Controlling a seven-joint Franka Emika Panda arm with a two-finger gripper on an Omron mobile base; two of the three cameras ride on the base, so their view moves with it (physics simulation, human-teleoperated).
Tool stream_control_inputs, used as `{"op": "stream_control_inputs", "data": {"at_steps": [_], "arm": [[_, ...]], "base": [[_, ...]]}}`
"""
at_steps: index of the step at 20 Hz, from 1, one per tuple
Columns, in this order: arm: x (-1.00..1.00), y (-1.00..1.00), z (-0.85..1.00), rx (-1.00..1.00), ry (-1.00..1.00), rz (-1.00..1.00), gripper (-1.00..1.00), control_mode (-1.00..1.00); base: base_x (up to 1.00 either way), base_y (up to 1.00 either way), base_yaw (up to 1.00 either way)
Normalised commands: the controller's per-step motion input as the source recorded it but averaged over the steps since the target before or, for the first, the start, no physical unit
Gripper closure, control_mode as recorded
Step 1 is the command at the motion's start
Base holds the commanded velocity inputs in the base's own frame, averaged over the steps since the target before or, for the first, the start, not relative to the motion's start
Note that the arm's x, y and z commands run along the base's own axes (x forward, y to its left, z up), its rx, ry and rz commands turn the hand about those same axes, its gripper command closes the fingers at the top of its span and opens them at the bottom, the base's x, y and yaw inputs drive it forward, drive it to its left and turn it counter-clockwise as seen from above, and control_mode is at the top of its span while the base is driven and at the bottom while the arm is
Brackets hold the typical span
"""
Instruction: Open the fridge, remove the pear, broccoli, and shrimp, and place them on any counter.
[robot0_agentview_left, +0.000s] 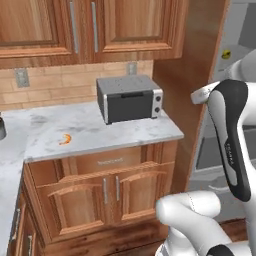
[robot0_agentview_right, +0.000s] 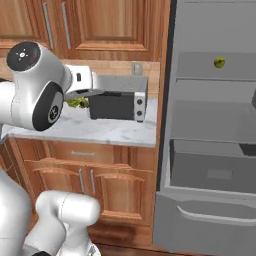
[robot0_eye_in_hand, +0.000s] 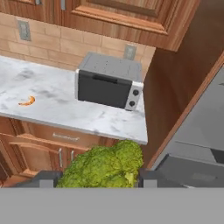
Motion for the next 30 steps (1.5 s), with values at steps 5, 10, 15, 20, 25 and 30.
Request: {"op": "stream_control_inputs", "data": {"at_steps": [5,10,15,20,25,30], "arm": [[0.00,0.00,0.00,0.00,0.00,0.00,1.00,1.00],[0.00,0.00,0.00,0.00,0.00,0.00,1.00,1.00],[0.00,0.00,0.00,0.00,0.00,0.00,1.00,1.00],[0.00,0.00,0.00,0.00,0.00,0.00,1.00,1.00],[0.14,0.09,-0.54,-0.01,0.06,0.06,1.00,-1.00],[0.36,0.37,-0.82,-0.03,0.10,0.12,1.00,-1.00]], "base": [[0.27,0.76,0.22],[0.86,0.36,0.27],[0.84,0.00,0.31],[0.61,0.00,0.21],[0.04,0.01,0.01],[0.00,0.00,0.00]]}}
